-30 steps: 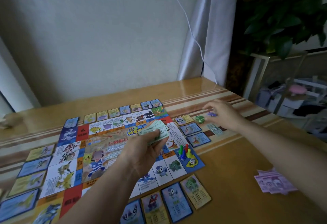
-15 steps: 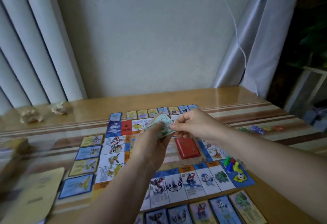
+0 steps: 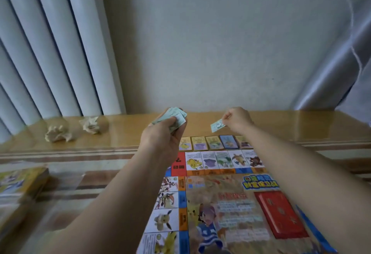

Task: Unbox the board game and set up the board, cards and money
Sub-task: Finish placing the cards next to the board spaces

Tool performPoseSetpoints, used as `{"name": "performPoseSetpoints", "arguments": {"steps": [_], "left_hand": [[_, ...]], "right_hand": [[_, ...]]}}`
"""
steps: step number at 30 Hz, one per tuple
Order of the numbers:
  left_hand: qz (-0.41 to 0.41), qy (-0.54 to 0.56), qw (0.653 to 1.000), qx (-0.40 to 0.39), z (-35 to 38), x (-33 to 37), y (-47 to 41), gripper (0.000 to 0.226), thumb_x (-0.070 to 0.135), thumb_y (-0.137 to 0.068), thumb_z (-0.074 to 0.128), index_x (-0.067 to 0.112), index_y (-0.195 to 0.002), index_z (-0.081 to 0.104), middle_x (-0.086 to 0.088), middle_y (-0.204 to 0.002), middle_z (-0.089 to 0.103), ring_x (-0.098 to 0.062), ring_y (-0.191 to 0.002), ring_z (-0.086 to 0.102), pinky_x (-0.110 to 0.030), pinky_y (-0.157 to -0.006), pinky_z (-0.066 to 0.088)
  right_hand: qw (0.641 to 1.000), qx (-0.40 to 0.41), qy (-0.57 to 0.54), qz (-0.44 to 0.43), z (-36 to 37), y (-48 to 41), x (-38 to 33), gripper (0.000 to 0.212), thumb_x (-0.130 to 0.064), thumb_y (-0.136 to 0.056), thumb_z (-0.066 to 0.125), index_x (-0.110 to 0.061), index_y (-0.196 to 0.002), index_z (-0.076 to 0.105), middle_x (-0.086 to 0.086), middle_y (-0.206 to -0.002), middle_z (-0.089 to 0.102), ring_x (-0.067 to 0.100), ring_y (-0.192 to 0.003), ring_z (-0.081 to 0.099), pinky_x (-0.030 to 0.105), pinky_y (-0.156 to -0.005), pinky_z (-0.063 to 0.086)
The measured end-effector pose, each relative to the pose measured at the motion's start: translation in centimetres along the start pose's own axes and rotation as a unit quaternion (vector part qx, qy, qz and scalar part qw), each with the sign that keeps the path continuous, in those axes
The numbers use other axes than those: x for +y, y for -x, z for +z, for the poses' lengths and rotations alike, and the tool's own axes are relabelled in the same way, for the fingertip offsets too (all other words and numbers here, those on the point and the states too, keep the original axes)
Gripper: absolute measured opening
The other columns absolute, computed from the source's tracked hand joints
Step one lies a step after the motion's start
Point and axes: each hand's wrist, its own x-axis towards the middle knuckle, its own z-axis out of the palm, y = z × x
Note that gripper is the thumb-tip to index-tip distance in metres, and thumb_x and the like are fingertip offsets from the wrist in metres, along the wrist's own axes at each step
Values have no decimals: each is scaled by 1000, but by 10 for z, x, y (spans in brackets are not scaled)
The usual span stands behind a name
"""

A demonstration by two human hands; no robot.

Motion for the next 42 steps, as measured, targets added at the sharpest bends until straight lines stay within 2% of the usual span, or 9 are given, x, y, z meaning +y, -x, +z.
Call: {"name": "performPoseSetpoints", "arguments": {"steps": [5, 9, 12, 15, 18, 22, 27, 34, 42], "left_hand": [[-7, -9, 1000, 0, -15, 9, -16, 32, -7, -92, 48, -1, -123, 53, -20, -104, 65, -24, -79, 68, -24, -56, 58], [-11, -10, 1000, -2, -28, 16, -12, 36, -5, -93, 49, 0, -128, 50, -20, -106, 65, -21, -72, 71, -23, -52, 55], [9, -9, 1000, 5, -36, 24, 2, 34, -4, -93, 49, 1, -126, 50, -19, -104, 65, -21, -76, 69, -22, -52, 55], [40, 10, 999, 16, -42, 33, 27, 27, -6, -92, 48, -1, -118, 52, -19, -102, 64, -21, -81, 67, -22, -57, 58], [71, 19, 997, 25, -55, 38, 58, 16, -7, -93, 46, 0, -104, 55, -18, -96, 64, -20, -77, 67, -21, -62, 58], [125, 24, 991, 34, -78, 45, 91, 29, -7, -92, 47, 3, -119, 51, -18, -103, 64, -20, -84, 68, -21, -70, 58], [163, 32, 984, 61, -107, 59, 104, 31, 0, -93, 50, -5, -124, 50, -10, -92, 63, -15, -75, 68, -22, -67, 57], [173, 162, 966, 104, -126, 113, 98, 34, 2, -95, 50, -4, -128, 47, -21, -122, 55, -27, -96, 63, -27, -73, 59], [192, 175, 961, 92, -135, 144, 100, 17, -4, -94, 49, 3, -108, 55, -17, -101, 56, -28, -90, 62, -32, -75, 58]], "right_hand": [[994, -7, 106, -9, 33, -15, 25, 17, -6, -89, 58, -11, -82, 72, 9, -100, 71, 26, -93, 64, 35, -82, 52], [986, 46, 154, -39, 20, -8, 14, 7, -22, -88, 66, -22, -85, 73, 5, -114, 66, 26, -115, 56, 37, -93, 44], [996, -6, -58, -71, -7, 22, -42, 24, -32, -92, 59, -11, -98, 69, 2, -102, 66, 17, -94, 60, 31, -84, 45], [936, -224, -268, -53, -22, 89, -111, 38, -48, -87, 58, -10, -88, 63, -1, -81, 63, 12, -71, 56, 25, -69, 46], [909, -298, -286, -59, -15, 141, -147, 40, -44, -76, 72, -7, -88, 64, -1, -73, 63, 11, -65, 57, 27, -67, 48], [897, -312, -306, -60, -1, 177, -173, 23, -27, -81, 73, -6, -88, 66, 1, -75, 66, 7, -65, 60, 21, -65, 51], [899, -321, -289, -69, 17, 192, -199, 19, -21, -83, 72, -4, -87, 68, 5, -76, 68, 10, -67, 61, 23, -66, 52], [909, -305, -279, -50, 33, 162, -211, 9, -9, -84, 69, -4, -91, 67, 7, -83, 73, 12, -72, 67, 30, -78, 56], [933, -320, -36, -164, 82, 153, -220, 20, -14, -89, 63, -15, -108, 69, -6, -95, 66, 3, -76, 58, 16, -64, 45]]}}
